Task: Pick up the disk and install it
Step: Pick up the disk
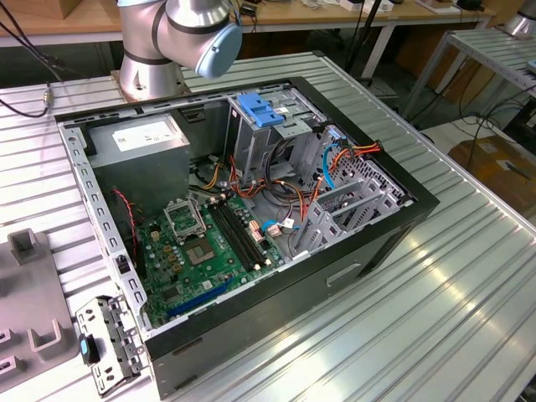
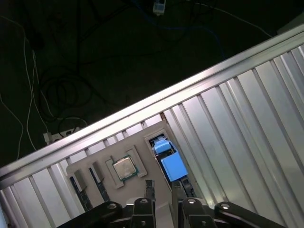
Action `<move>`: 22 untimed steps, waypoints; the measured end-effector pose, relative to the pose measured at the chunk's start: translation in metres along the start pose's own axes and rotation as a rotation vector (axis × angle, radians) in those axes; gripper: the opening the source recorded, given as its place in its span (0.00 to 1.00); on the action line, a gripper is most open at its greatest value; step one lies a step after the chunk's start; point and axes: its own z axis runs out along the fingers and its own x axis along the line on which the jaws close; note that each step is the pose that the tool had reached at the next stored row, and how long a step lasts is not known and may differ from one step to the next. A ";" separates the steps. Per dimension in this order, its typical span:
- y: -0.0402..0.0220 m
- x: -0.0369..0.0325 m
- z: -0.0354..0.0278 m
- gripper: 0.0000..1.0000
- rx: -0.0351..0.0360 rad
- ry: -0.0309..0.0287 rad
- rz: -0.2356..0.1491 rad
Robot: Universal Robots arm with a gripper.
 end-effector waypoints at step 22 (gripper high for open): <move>0.0005 -0.0017 0.0099 0.54 0.0076 0.0030 -0.164</move>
